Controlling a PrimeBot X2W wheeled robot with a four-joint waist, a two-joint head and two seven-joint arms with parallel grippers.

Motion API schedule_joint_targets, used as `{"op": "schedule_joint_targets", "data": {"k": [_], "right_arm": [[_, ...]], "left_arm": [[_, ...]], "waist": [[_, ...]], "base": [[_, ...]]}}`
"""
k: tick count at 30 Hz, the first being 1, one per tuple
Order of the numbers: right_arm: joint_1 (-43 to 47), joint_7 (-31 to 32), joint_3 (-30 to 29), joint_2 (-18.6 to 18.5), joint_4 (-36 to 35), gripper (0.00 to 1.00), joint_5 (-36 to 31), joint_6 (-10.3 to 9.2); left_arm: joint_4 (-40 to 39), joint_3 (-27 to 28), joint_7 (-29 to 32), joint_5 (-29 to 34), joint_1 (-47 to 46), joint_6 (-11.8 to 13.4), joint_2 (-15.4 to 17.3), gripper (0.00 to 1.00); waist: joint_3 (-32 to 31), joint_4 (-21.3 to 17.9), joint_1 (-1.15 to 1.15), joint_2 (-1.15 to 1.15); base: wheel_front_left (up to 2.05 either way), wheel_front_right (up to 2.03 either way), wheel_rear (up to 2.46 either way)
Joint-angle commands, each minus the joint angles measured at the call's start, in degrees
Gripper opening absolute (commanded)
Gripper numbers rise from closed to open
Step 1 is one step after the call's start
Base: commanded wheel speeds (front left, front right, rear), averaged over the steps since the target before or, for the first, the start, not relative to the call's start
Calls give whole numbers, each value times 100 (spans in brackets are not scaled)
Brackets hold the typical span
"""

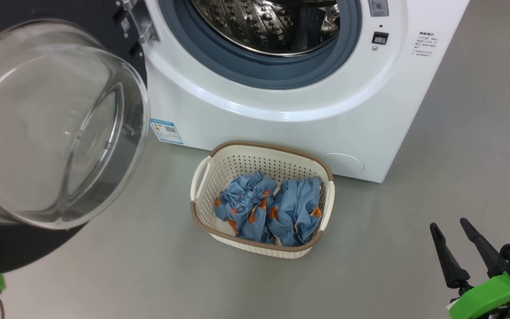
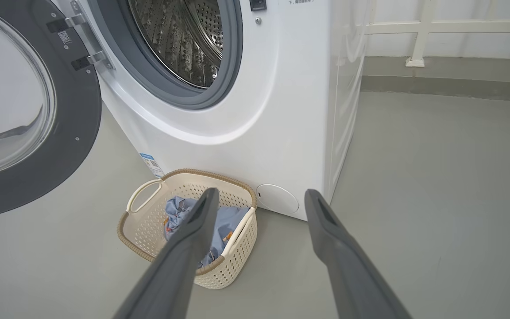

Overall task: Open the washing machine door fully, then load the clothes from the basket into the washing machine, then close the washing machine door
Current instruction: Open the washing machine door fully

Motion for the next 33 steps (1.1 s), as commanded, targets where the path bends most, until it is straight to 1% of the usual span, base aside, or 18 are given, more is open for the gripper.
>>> {"op": "schedule_joint_targets", "data": {"k": [1, 13, 21, 28, 33], "right_arm": [[-140, -69, 120, -146, -139, 100, -62, 17], [-290, -69, 88, -390, -205, 100, -266, 17], [-432, -69, 99, -506, -245, 100, -274, 17], [-478, -69, 100, -549, -252, 100, -277, 17], [-468, -69, 99, -516, -202, 100, -277, 17]], "left_arm": [[-10, 358, -59, 90, -326, 10, 400, 0], [833, 1029, -61, 516, -1105, -302, 470, 0], [1397, 1437, -61, 781, -1591, -504, 659, 0], [1810, 1648, -61, 988, -1873, -644, 760, 0], [1991, 1766, -61, 1155, -1958, -827, 718, 0]], "waist": [[43, -21, 0, 0], [515, -109, 0, 0], [754, -183, 0, 0], [833, -218, 0, 0], [723, -219, 0, 0]], "base": [[0, 0, 0], [0, 0, 0], [0, 0, 0], [0, 0, 0], [0, 0, 0]]}}
